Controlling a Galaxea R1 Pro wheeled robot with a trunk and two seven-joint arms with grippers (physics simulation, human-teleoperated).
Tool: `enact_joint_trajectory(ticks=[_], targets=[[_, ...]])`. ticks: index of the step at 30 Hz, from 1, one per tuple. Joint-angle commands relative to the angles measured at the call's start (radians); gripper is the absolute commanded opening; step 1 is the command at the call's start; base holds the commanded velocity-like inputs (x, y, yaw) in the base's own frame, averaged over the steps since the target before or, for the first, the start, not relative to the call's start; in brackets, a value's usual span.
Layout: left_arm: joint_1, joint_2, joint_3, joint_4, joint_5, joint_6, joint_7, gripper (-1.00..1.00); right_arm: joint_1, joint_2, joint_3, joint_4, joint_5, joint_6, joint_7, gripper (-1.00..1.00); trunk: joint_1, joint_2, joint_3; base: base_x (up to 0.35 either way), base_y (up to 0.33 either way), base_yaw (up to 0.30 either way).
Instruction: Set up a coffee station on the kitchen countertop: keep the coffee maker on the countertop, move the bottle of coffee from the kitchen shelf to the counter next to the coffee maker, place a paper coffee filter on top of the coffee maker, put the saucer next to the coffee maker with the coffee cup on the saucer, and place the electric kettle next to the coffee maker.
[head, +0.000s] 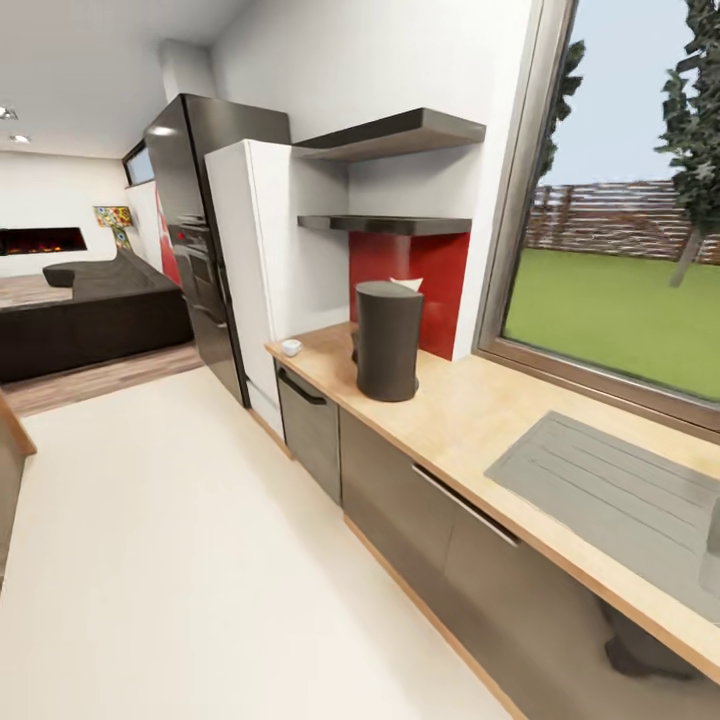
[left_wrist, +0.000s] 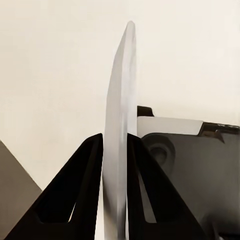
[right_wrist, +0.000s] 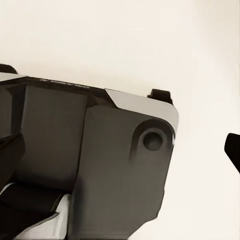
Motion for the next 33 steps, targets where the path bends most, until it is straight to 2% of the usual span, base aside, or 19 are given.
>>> enact_joint_trajectory(ticks=[1,15,17,20,22,25,33], targets=[[-0.001,0.000,0.009,-0.001,-0.012,0.003,-0.003,-1.00,0.000,0.000,0.009,-0.001,-0.010,0.004,0.001,1.00,0.001,-0.002,-0.003,0.313,0.158,0.259],[-0.001,0.001,0.009,-0.001,-0.011,0.003,-0.002,-1.00,0.012,-0.003,0.008,-0.001,-0.010,0.003,0.009,1.00,0.001,-0.002,-0.012,0.314,0.163,0.237],[-0.001,0.000,0.009,-0.001,-0.011,0.003,-0.003,-1.00,0.018,-0.003,0.008,-0.002,-0.011,-0.001,0.010,1.00,0.001,-0.002,-0.013,0.315,0.182,0.073],[-0.001,0.001,0.010,-0.001,-0.011,0.003,-0.003,-1.00,0.022,-0.006,0.007,-0.001,-0.012,-0.048,0.015,1.00,0.001,-0.002,-0.013,0.315,0.182,0.016],[-0.001,0.001,0.010,-0.001,-0.011,0.003,-0.003,-1.00,0.029,-0.009,0.006,-0.001,-0.012,-0.072,0.042,1.00,0.001,-0.002,-0.013,0.313,0.189,0.003],[-0.001,0.001,0.010,-0.001,-0.011,0.003,-0.003,-1.00,0.038,-0.010,0.006,-0.001,-0.011,-0.079,0.093,1.00,0.001,-0.002,-0.013,0.305,0.206,0.001],[-0.001,0.003,0.010,-0.001,-0.012,0.003,-0.003,-1.00,0.040,-0.006,0.008,-0.002,-0.012,-0.084,0.101,1.00,0.001,-0.002,-0.013,0.281,0.232,0.000]])
